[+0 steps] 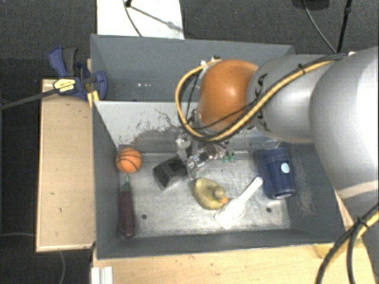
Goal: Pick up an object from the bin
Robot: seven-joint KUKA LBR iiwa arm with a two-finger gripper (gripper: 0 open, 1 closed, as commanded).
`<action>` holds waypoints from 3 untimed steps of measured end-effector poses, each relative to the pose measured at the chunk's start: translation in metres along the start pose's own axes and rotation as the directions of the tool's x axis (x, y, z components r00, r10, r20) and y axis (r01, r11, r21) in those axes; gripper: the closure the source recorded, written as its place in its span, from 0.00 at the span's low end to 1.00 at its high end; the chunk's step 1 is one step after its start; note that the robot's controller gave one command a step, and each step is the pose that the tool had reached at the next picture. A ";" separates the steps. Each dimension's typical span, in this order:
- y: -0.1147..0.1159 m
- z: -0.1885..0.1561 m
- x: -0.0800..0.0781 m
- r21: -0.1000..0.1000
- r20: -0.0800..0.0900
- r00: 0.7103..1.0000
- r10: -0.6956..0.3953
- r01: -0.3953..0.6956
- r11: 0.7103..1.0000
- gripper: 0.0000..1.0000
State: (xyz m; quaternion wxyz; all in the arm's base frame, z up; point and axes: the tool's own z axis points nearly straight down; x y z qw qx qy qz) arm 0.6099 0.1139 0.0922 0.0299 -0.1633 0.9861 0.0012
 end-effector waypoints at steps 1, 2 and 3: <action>0.000 0.000 0.000 0.000 0.000 1.000 0.000 0.000 1.000 1.00; 0.000 0.001 0.010 -0.002 -0.029 1.000 -0.001 0.001 1.000 1.00; -0.008 -0.137 0.014 -0.012 -0.060 0.996 -0.069 0.068 0.998 1.00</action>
Offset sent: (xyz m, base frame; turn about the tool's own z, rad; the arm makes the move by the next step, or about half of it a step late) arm -0.0196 0.0137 0.0420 -0.0030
